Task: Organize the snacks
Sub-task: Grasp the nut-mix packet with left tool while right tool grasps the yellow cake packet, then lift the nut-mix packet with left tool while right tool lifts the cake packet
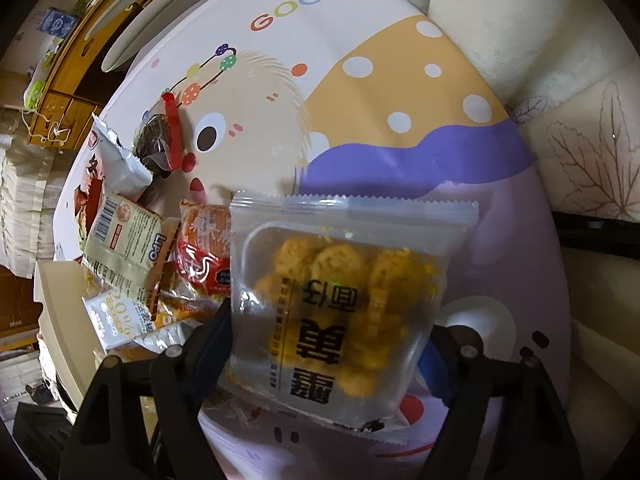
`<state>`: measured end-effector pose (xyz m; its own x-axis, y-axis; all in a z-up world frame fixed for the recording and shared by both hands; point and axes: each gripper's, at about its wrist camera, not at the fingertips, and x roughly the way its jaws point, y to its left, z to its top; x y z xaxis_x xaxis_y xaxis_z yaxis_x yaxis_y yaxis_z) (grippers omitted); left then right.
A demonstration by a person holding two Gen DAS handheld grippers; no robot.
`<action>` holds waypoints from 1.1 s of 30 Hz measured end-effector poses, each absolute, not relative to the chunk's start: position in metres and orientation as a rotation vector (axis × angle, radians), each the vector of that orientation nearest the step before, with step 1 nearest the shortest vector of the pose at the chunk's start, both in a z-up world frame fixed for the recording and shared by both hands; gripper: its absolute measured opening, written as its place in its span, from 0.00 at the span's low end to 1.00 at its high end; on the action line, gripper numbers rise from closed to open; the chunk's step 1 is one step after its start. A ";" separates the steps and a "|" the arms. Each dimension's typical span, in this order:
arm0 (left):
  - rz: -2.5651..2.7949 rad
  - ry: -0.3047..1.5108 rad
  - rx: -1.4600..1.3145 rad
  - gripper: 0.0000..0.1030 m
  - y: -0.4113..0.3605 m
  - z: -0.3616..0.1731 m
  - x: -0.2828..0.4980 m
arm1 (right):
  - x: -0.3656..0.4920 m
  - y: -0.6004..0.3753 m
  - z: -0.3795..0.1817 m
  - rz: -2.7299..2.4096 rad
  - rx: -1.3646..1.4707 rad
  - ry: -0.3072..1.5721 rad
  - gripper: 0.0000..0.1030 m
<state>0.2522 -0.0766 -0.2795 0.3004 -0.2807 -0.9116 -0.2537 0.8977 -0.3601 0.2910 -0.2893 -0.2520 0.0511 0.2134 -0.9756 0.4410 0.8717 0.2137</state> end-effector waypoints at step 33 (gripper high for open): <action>-0.057 1.251 -0.361 0.46 -0.091 -0.227 0.203 | 0.202 -0.291 -0.214 -0.063 0.553 1.544 0.64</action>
<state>0.2034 -0.0910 -0.2273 0.3206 -0.2379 -0.9169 -0.1534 0.9421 -0.2981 0.2024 -0.2913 -0.2136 0.0510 0.3010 -0.9523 0.3776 0.8769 0.2974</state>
